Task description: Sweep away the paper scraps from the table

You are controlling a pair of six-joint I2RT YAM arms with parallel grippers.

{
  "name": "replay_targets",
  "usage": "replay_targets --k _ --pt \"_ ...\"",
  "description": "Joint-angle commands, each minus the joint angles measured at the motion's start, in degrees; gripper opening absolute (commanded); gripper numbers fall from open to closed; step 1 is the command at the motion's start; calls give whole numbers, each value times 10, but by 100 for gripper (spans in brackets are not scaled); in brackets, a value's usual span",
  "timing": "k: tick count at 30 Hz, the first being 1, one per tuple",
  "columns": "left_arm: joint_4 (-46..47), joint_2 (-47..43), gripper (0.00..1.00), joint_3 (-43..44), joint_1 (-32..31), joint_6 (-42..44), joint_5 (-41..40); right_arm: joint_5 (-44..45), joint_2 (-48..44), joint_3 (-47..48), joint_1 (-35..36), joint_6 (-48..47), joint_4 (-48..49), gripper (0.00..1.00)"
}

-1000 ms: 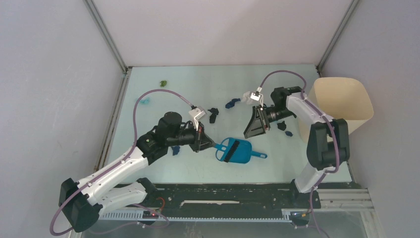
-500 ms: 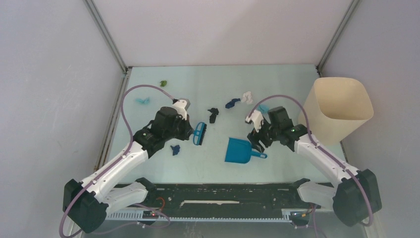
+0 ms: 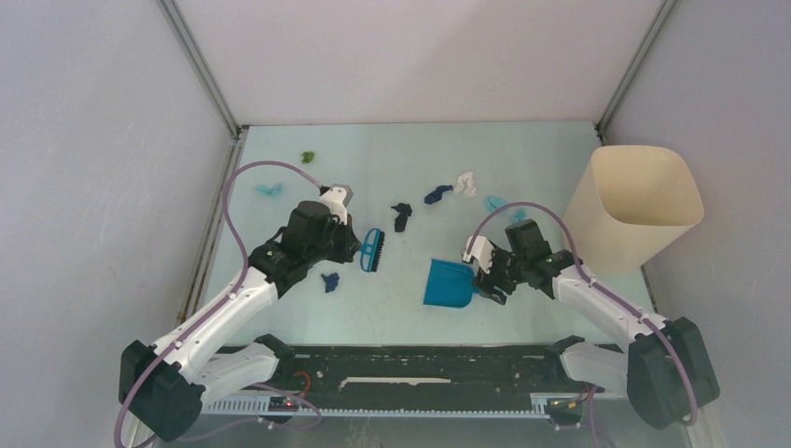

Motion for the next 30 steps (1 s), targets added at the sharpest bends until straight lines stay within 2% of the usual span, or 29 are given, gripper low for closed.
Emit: replay_targets --k 1,5,9,17,24,30 --pt "21 -7 0 -2 4 0 -1 -73 17 1 -31 -65 2 72" --pt "21 2 0 0 5 -1 7 -93 21 2 -54 -84 -13 70" --pt "22 8 0 2 9 -2 12 -90 26 3 -49 -89 -17 68" --pt "24 9 0 0 11 -3 17 -18 68 11 -4 -68 -6 64" --pt "24 5 0 0 12 -3 22 18 87 18 -2 -77 -11 63" --pt "25 0 0 -1 12 -2 24 26 104 24 0 -81 -21 50"
